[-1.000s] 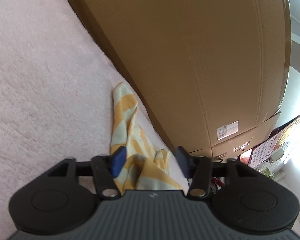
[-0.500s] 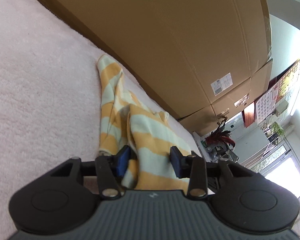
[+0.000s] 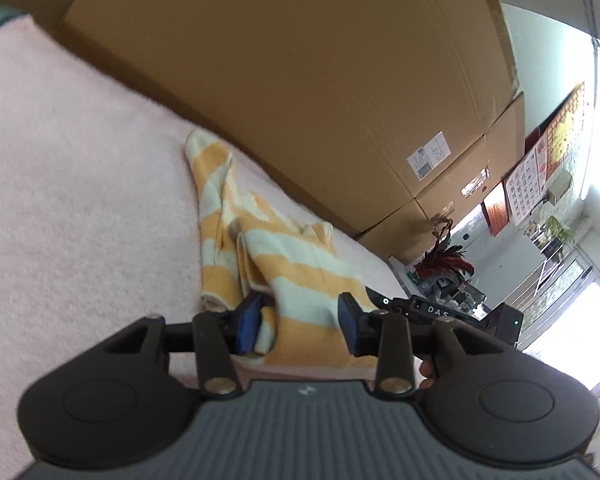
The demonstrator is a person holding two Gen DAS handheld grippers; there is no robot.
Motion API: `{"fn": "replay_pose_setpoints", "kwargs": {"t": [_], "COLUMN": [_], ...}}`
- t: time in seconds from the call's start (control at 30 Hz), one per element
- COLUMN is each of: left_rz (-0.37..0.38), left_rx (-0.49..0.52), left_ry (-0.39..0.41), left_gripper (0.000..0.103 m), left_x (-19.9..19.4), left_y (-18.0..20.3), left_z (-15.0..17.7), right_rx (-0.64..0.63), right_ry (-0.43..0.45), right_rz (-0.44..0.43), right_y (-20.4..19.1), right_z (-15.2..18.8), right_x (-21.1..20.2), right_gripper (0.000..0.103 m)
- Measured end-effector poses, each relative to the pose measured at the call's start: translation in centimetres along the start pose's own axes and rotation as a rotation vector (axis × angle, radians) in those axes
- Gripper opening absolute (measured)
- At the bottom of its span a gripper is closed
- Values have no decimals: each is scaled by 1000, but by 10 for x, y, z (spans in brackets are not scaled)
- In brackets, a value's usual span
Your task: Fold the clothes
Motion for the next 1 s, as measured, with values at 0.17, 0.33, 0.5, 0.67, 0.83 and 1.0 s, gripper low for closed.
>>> {"fn": "replay_pose_setpoints", "kwargs": {"t": [0.17,0.33,0.5,0.67,0.83,1.0], "left_rz": [-32,46,7,-15,-31,-15], "left_rx": [-47,-267,-242,-195,-165,-196], "left_ry": [-4,5,6,-41,-67,-69], "left_gripper": [55,24,23,23,13,0], "left_x": [6,7,-2,3,12,13], "left_y": [-24,-61,-65,-58,-54,-54], "left_z": [-21,-26,-26,-23,-20,-16], "right_rx": [22,27,39,46,47,52], "right_ry": [3,3,2,3,4,4], "right_rz": [-13,-16,-23,-27,-27,-28], "right_y": [3,3,5,6,6,6], "right_z": [1,1,1,1,1,1], "right_x": [-1,-1,0,0,0,0], "right_gripper": [20,20,21,21,21,21]}}
Point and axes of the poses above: each gripper's, at about its wrist camera, not at the fingertips, and x roughly the way its jaws point, y to its right, z to its underside, the point moved 2 cm from there along x, roughly the way its jaws point, and after that the axes turned 3 degrees about -x, right-handed, at the moved point
